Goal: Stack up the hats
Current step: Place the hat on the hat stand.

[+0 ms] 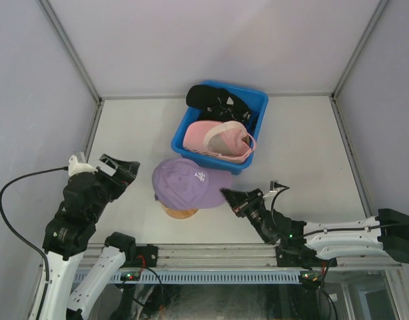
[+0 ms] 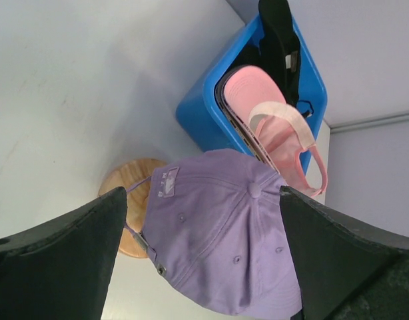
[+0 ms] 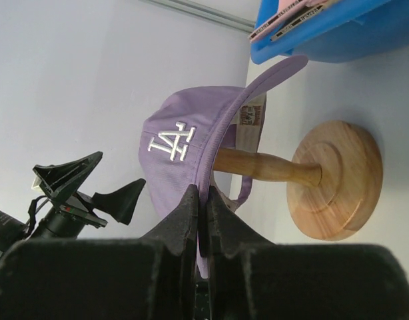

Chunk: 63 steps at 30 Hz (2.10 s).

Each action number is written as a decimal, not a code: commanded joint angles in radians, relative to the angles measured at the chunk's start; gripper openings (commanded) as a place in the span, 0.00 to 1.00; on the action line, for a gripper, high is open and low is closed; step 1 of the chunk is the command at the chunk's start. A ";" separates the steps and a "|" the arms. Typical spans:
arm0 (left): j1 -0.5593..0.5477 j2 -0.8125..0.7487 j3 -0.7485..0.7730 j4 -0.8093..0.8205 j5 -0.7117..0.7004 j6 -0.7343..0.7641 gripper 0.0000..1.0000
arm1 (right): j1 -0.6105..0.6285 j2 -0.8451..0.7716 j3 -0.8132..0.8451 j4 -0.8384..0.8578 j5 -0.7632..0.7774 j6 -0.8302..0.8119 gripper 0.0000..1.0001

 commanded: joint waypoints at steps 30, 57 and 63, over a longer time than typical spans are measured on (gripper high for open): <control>0.004 0.029 -0.097 0.101 0.163 0.069 0.99 | 0.017 -0.104 -0.041 -0.303 0.062 0.140 0.50; 0.004 0.097 -0.162 0.105 0.162 0.061 0.99 | -0.235 0.207 0.632 -0.588 -0.411 -0.528 0.54; 0.004 0.108 -0.179 0.098 0.143 0.066 0.97 | -0.233 0.329 0.764 -0.672 -0.431 -0.576 0.54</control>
